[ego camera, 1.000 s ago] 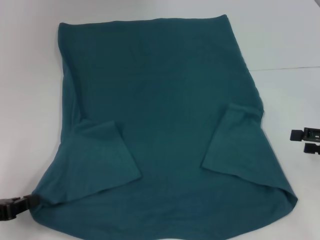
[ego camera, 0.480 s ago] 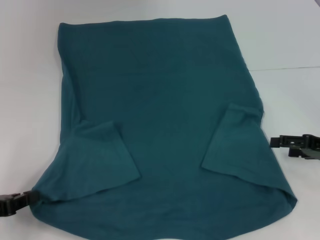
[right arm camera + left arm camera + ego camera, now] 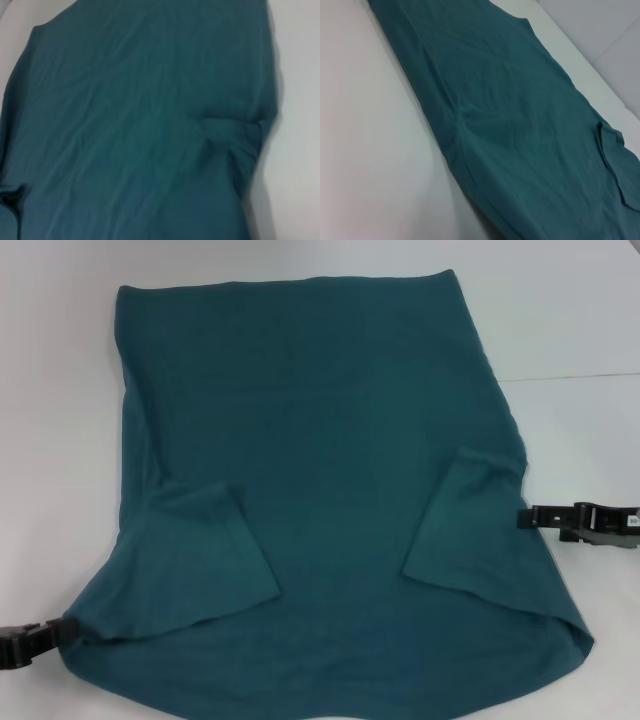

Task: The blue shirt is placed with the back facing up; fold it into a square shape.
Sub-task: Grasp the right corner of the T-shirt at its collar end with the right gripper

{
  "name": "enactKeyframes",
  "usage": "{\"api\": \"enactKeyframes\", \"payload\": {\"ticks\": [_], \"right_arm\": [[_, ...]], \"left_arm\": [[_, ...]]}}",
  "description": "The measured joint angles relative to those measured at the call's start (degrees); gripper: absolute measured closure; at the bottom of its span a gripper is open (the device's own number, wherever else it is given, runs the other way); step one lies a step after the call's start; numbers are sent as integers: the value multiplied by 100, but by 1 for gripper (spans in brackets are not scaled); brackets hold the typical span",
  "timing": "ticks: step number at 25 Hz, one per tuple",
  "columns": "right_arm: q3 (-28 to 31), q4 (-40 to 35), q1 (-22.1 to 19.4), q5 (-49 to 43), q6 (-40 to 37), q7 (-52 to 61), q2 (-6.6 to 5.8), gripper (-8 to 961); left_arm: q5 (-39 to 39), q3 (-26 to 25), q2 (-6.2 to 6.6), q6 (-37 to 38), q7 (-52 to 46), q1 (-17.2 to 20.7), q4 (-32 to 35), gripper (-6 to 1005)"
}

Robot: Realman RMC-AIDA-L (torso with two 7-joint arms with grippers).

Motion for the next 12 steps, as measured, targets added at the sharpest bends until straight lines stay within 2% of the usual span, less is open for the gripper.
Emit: {"api": "enactKeyframes", "payload": {"ticks": [4, 12], "right_arm": [[-24, 0, 73, 0, 61, -67, 47, 25], [-247, 68, 108, 1, 247, -72, 60, 26]], "left_arm": [[-13, 0, 0, -18, -4, -3, -17, 938], [-17, 0, 0, -38, -4, -27, -36, 938]]}}
